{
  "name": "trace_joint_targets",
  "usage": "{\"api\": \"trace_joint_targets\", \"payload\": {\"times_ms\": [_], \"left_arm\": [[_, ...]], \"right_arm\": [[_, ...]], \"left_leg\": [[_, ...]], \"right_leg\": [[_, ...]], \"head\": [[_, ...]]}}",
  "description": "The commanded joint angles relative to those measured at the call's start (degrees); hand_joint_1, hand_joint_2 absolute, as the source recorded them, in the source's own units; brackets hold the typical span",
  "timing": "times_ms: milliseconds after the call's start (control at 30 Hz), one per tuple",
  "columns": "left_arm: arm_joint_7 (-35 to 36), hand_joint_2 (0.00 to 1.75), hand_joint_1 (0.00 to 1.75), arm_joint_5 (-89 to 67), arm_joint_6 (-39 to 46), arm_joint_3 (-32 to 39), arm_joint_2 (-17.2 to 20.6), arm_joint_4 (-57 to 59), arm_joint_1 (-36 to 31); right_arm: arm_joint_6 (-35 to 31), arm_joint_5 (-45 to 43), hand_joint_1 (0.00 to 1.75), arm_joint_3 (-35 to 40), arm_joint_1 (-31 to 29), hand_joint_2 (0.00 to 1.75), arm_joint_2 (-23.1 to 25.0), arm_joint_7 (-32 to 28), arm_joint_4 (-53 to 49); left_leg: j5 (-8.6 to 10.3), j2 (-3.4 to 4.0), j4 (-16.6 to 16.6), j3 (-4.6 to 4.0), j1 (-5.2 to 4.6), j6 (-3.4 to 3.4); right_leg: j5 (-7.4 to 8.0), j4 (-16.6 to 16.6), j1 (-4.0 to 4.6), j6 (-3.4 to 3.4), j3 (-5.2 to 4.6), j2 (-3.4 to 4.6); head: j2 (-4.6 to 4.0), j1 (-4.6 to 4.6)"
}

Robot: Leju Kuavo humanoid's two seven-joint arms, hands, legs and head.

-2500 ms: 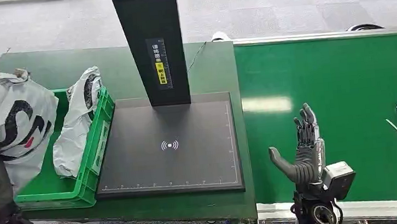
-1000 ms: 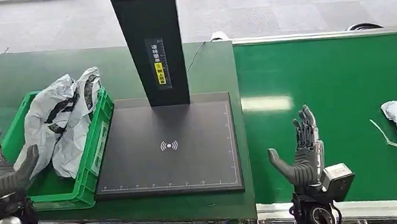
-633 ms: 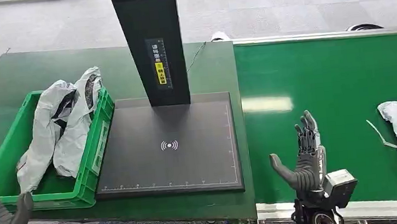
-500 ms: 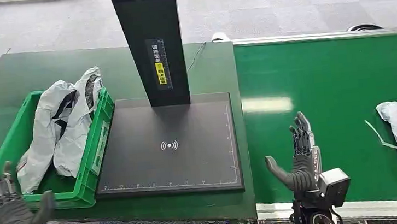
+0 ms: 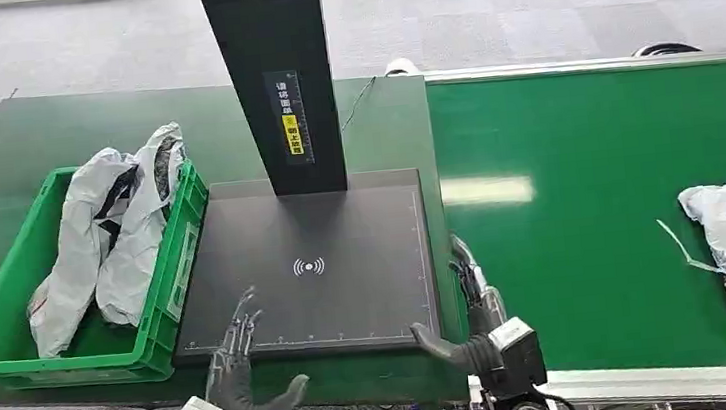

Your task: Moved the parcel from conveyor to table for the left to box.

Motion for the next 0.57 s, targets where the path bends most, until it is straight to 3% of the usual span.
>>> {"api": "trace_joint_targets", "payload": {"times_ms": [33, 567], "left_arm": [[0.70, 1.75, 0.00, -0.02, -1.01, -2.36, 0.53, 5.97, -0.06], [1.02, 1.75, 0.00, -0.76, -0.28, -0.93, -1.21, 4.11, -0.58]], "right_arm": [[-1.96, -4.28, 0.00, 3.59, 0.84, 1.75, -1.96, -1.63, 4.18], [-0.46, -2.31, 0.00, 1.86, -1.10, 1.75, -0.76, -0.59, 4.17]], "left_leg": [[0.01, 0.00, -0.12, 0.14, -0.03, 0.04], [0.01, 0.01, -0.05, 0.06, -0.02, 0.03]], "right_leg": [[0.00, -0.13, -0.02, 0.00, 0.16, -0.06], [0.01, -0.06, -0.01, -0.01, 0.08, -0.05]], "head": [[0.00, -0.02], [0.02, -0.02]]}}
